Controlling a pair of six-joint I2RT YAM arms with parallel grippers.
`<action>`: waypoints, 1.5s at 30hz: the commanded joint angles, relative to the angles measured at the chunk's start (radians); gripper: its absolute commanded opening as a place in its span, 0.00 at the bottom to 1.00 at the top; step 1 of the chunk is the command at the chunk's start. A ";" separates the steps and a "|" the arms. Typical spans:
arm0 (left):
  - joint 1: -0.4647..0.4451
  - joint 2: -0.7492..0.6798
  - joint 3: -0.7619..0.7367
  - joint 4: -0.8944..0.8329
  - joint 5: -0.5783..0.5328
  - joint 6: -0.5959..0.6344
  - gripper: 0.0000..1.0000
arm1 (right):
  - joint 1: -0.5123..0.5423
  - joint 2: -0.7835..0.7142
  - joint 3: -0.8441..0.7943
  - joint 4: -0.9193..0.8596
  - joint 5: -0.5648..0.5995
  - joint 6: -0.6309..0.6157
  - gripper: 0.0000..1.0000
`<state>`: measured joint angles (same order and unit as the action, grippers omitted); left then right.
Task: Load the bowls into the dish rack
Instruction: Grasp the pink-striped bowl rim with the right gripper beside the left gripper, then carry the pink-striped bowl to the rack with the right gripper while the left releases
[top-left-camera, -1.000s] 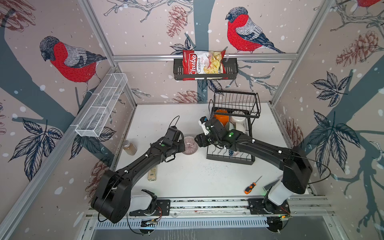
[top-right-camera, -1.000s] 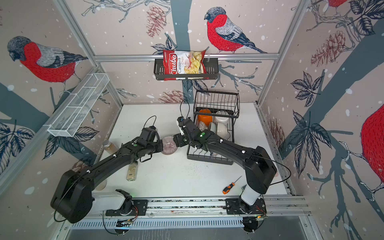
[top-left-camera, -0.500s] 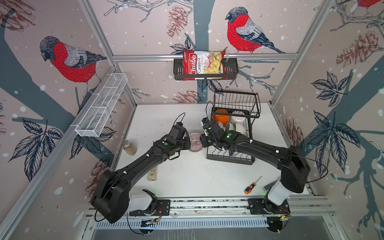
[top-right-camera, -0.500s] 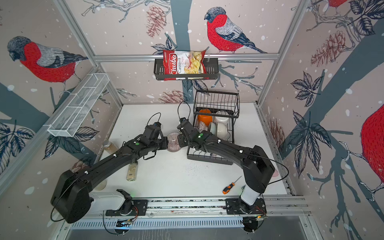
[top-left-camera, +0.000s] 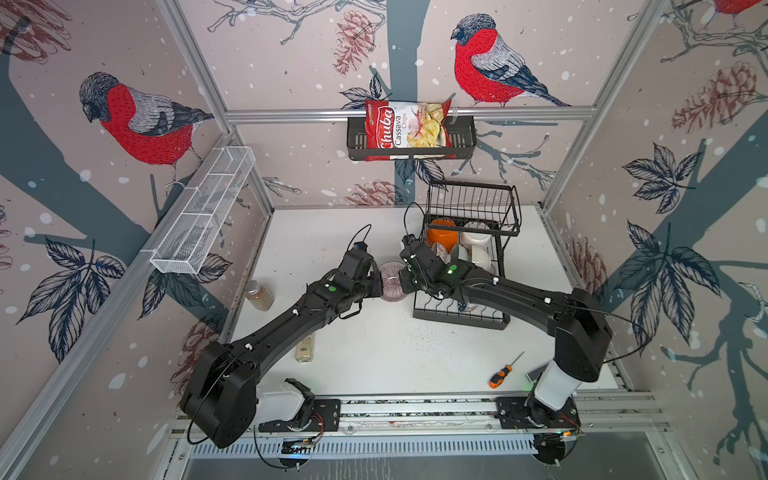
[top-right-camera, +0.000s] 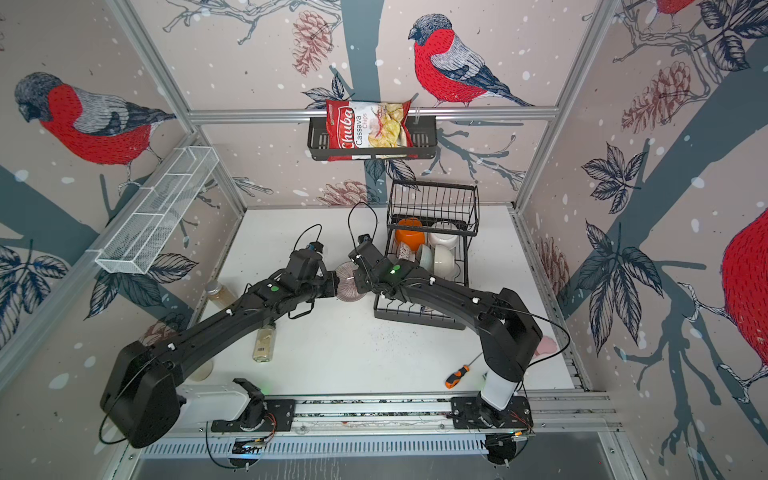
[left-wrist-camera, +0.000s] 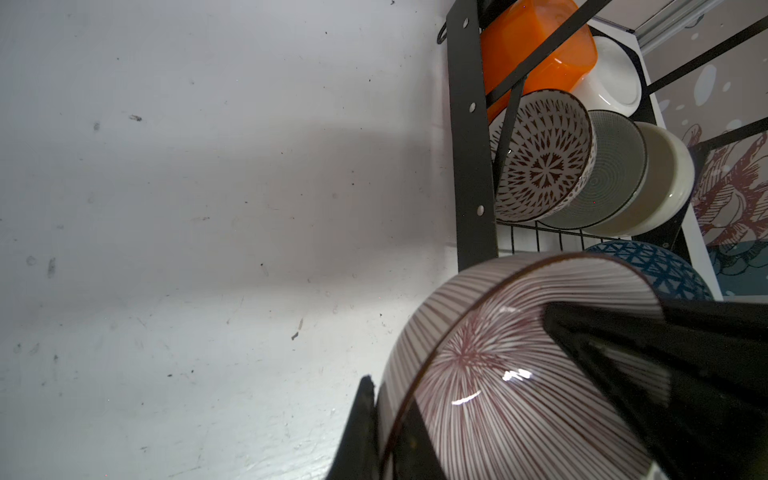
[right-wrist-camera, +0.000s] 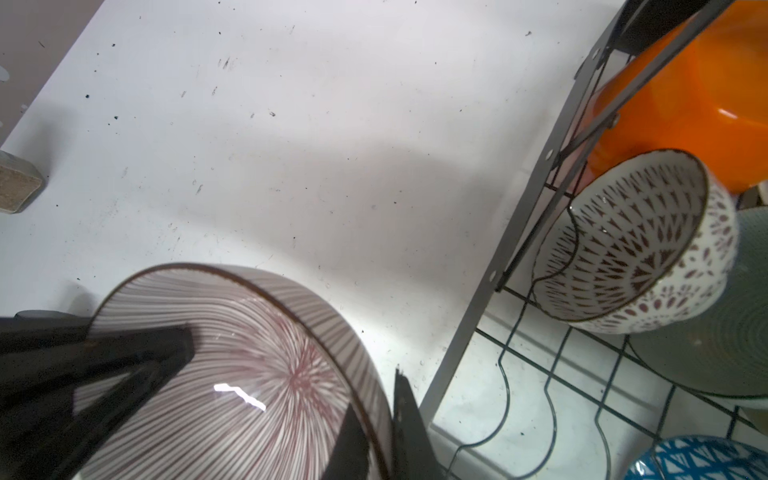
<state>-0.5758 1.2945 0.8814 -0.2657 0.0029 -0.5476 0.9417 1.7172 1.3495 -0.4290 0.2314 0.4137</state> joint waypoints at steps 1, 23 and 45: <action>-0.002 0.000 -0.001 0.097 0.048 -0.019 0.00 | 0.003 0.005 0.010 -0.013 0.059 0.026 0.00; -0.003 0.014 0.004 0.148 0.067 0.018 0.60 | 0.017 -0.045 0.011 -0.109 0.264 0.066 0.00; 0.011 -0.114 -0.087 0.185 -0.040 0.058 0.98 | -0.098 -0.221 -0.044 -0.274 0.399 0.079 0.00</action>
<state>-0.5659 1.1721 0.8055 -0.1101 -0.0265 -0.4934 0.8513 1.5120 1.3041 -0.6746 0.5705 0.4770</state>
